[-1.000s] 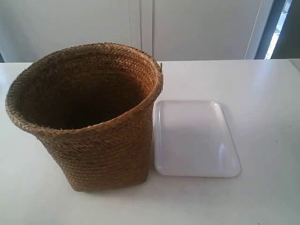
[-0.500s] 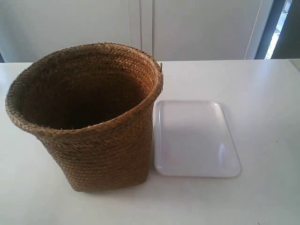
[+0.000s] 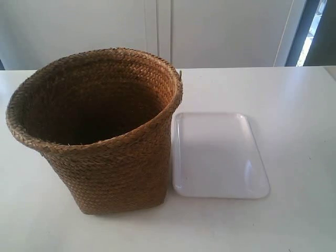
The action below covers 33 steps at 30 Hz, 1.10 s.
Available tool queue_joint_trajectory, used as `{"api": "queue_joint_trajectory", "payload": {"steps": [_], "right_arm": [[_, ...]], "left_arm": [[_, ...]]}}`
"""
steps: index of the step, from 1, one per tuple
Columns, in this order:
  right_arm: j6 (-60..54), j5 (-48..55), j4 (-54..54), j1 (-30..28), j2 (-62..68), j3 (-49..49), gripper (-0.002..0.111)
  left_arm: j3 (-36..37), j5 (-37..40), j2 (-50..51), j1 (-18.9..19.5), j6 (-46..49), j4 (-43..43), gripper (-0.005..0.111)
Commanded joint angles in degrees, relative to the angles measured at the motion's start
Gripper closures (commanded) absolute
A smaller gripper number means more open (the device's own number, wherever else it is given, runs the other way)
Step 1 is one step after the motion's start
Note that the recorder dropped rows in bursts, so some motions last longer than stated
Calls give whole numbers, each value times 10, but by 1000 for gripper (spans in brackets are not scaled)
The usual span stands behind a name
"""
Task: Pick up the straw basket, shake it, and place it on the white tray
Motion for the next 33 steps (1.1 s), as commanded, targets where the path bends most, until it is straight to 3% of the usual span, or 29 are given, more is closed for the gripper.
{"api": "queue_joint_trajectory", "payload": {"steps": [1, 4, 8, 13, 18, 28, 33], "right_arm": [[-2, -2, 6, 1, -1, 0, 108], [-7, -2, 21, 1, -1, 0, 108], [310, 289, 8, 1, -1, 0, 108], [556, 532, 8, 1, -1, 0, 108], [818, 555, 26, 1, -1, 0, 108], [863, 580, 40, 1, -1, 0, 108], [855, 581, 41, 1, -1, 0, 108]], "left_arm": [[3, 11, -2, 1, -5, -3, 106], [3, 11, -2, 1, -6, -3, 106], [3, 11, -2, 1, -5, -3, 106], [3, 11, -2, 1, 4, -3, 106], [3, 13, -2, 1, 8, -3, 106], [3, 40, -2, 1, 60, -2, 107], [-9, 22, -2, 1, 21, -33, 107]]}}
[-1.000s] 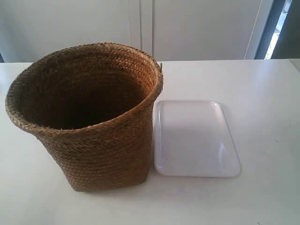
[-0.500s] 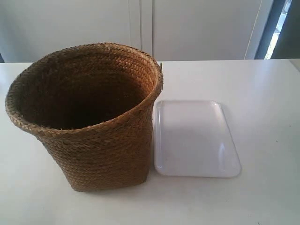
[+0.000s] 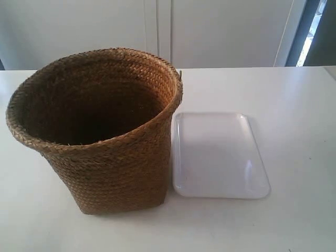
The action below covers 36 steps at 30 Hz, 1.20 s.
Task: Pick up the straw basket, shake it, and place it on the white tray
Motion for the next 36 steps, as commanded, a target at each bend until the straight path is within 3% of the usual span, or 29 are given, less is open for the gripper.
{"api": "queue_joint_trajectory", "payload": {"steps": [1, 5, 8, 11, 14, 17, 22, 25, 29, 32, 36], "right_arm": [[-16, -19, 2, 1, -2, -5, 108], [-282, 79, 1, 1, 4, -120, 108], [-431, 200, -11, 1, 80, -247, 108], [-474, 207, -79, 1, 190, -353, 108], [-474, 232, -102, 1, 315, -467, 108], [-474, 231, -102, 1, 430, -563, 108], [-432, 219, -97, 1, 537, -614, 108], [-454, 265, -90, 2, 577, -635, 108], [-585, 360, -45, 12, 625, -692, 108], [-698, 439, 13, 12, 661, -750, 108], [-778, 521, 19, 12, 708, -817, 108]], "left_arm": [[-23, -24, -2, 1, -27, -33, 107], [-116, -80, 24, 1, 101, -45, 107], [-228, -84, 109, 1, 231, -181, 107], [-332, -109, 225, 1, 407, -361, 107], [-429, -117, 356, 1, 581, -483, 107], [-518, -85, 470, 1, 686, -576, 107], [-569, -75, 577, 1, 759, -589, 107], [-570, -48, 598, 1, 781, -590, 107], [-592, -43, 612, 7, 797, -616, 107], [-625, -12, 625, 39, 801, -647, 107], [-659, -30, 650, 90, 927, -641, 107]]}}
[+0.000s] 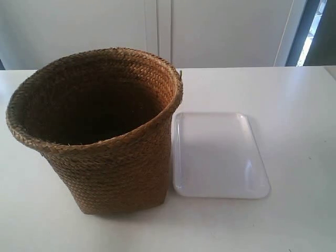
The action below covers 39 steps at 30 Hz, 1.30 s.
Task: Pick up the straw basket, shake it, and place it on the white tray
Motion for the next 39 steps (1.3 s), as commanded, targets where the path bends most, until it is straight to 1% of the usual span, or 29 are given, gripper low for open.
{"api": "queue_joint_trajectory", "payload": {"steps": [1, 2, 4, 6, 7, 8, 9, 10, 13, 14, 15, 19, 21, 24, 26, 27, 28, 29, 30, 31, 32, 34, 35, 36, 37, 39], "right_arm": [[-102, 97, 16, 2, 48, -67, 108], [-103, 116, 16, 2, 58, -80, 108], [-104, 147, 18, 2, 77, -101, 108], [-122, 179, 40, 2, 93, -111, 108], [-140, 195, 58, 2, 100, -112, 108], [-163, 211, 82, 2, 108, -113, 108], [-183, 232, 100, 2, 116, -113, 108], [-196, 249, 115, 2, 123, -113, 108], [-243, 308, 164, 2, 149, -113, 108], [-253, 322, 170, 2, 156, -113, 108], [-255, 331, 175, 2, 163, -113, 108], [-255, 334, 187, 2, 172, -113, 108], [-255, 331, 187, 2, 172, -113, 108], [-255, 323, 187, 2, 171, -113, 108], [-255, 313, 187, 2, 169, -113, 108], [-253, 307, 188, 2, 168, -113, 108], [-253, 302, 191, 2, 168, -113, 108], [-253, 300, 192, 2, 167, -113, 108], [-253, 300, 192, 2, 167, -113, 108], [-253, 299, 192, 2, 167, -113, 108], [-253, 296, 192, 2, 167, -113, 108], [-253, 294, 192, 2, 167, -113, 108], [-253, 293, 193, 2, 167, -113, 108], [-253, 292, 194, 2, 167, -113, 108], [-253, 290, 194, 2, 167, -112, 108], [-253, 289, 194, 2, 167, -112, 108]], "left_arm": [[-36, -23, 25, 52, 145, -16, 107], [-42, -28, 32, 64, 191, -26, 107], [-45, -46, 38, 69, 227, -79, 107], [-43, -52, 42, 69, 283, -179, 107], [-40, -42, 45, 69, 333, -222, 107], [-37, -38, 48, 68, 390, -296, 107], [-35, -46, 53, 66, 458, -354, 107], [-35, -56, 56, 67, 519, -394, 107], [-30, -133, 62, 54, 545, -394, 107], [-30, -154, 62, 49, 571, -394, 107], [-31, -158, 62, 44, 591, -394, 107], [-31, -156, 61, 39, 589, -394, 107], [-31, -175, 66, 39, 589, -390, 107], [-31, -227, 79, 39, 589, -325, 107], [-31, -223, 93, 42, 584, -308, 107], [-37, -204, 96, 42, 551, -331, 107], [-44, -190, 97, 42, 513, -376, 107], [-52, -176, 92, 42, 474, -394, 107], [-52, -157, 84, 39, 401, -394, 107], [-52, -125, 72, 39, 350, -394, 107], [-52, -77, 59, 40, 308, -394, 107], [-60, 15, 41, 57, 206, -394, 107], [-67, 75, 35, 72, 143, -394, 107], [-75, 154, 35, 90, 98, -394, 107], [-82, 231, 35, 107, 80, -394, 107], [-100, 449, 50, 156, 50, -394, 107]]}}
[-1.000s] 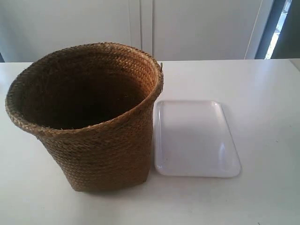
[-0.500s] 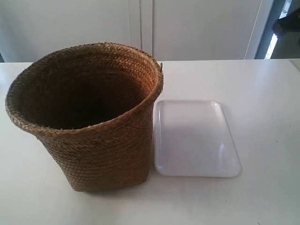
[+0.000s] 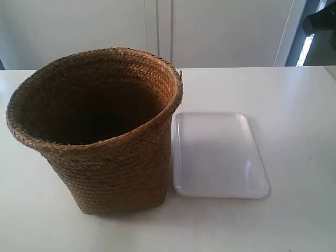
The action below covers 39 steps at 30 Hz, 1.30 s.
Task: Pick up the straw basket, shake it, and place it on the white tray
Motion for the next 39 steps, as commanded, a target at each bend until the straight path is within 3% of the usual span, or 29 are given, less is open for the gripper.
{"api": "queue_joint_trajectory", "payload": {"steps": [1, 3, 4, 7, 9, 11, 13, 15, 19, 24, 26, 29, 34, 36, 39], "right_arm": [[-6, -10, 3, 0, -6, -1, 108], [-6, -10, 3, 0, -6, -1, 108], [-6, -10, 5, 0, -6, -1, 108], [-6, -13, 16, 0, -6, -1, 108], [-6, -22, 36, 0, -6, -1, 108], [-13, -39, 80, 0, -6, -1, 108], [-39, -53, 141, 0, -5, -1, 108], [-50, -66, 212, 10, -5, -1, 107], [-81, -63, 297, 40, -5, -1, 93], [-81, -50, 298, 83, -4, -1, 72], [-81, -45, 298, 99, -4, -1, 58], [-67, -35, 296, 122, 0, -1, 45], [-1, -15, 237, 157, 18, -1, 44], [19, -6, 219, 172, 28, -1, 44], [21, 3, 215, 191, 43, -1, 44]], "left_arm": [[-40, 431, 19, 93, -152, 5, 107], [-81, 619, 55, 134, -251, 122, 107], [-106, 655, 69, 140, -274, 203, 107], [-164, 655, 98, 133, -400, 501, 107], [-179, 585, 99, 120, -514, 700, 107], [-181, 538, 98, 109, -581, 810, 107], [-181, 526, 98, 105, -616, 815, 107], [-181, 527, 98, 105, -622, 739, 107], [-181, 534, 98, 105, -613, 610, 107], [-181, 575, 99, 103, -589, 646, 107], [-181, 593, 99, 91, -603, 668, 105], [-181, 610, 99, 51, -625, 717, 90], [-181, 623, 99, -25, -664, 808, 55], [-181, 624, 99, -42, -664, 809, 47], [-179, 624, 99, -56, -667, 812, 45]]}}
